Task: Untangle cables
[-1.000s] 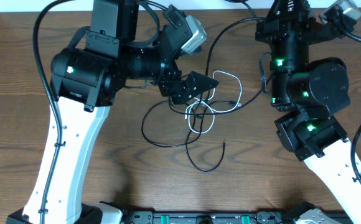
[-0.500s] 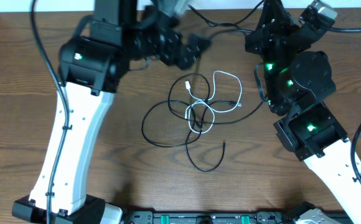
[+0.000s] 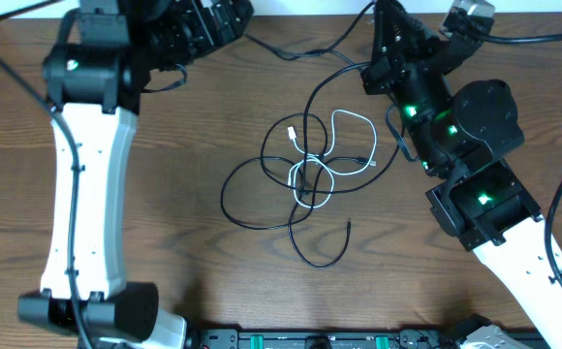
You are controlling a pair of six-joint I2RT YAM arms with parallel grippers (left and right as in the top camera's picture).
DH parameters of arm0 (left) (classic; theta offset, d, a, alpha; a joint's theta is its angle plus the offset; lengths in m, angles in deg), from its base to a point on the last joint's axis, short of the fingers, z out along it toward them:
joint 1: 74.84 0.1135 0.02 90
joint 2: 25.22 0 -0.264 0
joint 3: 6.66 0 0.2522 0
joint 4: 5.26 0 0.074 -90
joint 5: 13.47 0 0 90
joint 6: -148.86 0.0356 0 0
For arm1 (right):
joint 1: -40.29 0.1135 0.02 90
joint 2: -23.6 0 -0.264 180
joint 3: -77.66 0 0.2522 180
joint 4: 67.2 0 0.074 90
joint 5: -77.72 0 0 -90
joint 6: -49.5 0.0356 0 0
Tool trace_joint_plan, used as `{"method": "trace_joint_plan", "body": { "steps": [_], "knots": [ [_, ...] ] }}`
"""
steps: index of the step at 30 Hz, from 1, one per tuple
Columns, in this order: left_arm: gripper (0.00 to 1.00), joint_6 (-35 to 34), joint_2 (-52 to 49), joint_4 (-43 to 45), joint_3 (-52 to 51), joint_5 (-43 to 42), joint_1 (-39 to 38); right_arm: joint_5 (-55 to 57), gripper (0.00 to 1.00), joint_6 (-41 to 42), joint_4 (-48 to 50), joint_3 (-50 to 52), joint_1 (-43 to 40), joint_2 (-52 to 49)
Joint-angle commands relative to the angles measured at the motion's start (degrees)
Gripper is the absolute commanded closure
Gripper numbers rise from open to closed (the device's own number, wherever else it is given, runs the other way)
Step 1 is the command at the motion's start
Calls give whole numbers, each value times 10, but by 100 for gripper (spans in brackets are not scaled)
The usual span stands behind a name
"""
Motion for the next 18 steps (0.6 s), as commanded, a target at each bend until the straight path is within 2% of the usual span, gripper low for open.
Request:
{"method": "trace_joint_plan", "body": {
  "steps": [1, 5, 13, 15, 18],
  "knots": [
    [1, -82, -21, -8, 3, -73, -6, -42, 99, 5, 2, -9, -5, 4],
    [1, -160, -36, -12, 3, -91, -8, -65, 99, 5, 2, -9, -5, 4],
    [3, -200, -37, -12, 3, -163, -8, -55, 99, 3, 16, -9, -6, -5],
    [3, -216, -37, -12, 3, -181, -8, -38, 99, -21, 32, -9, -6, -14],
    [3, -221, -37, -7, 3, -176, -7, -43, 99, -27, 55, -9, -6, -29]
  ]
}}
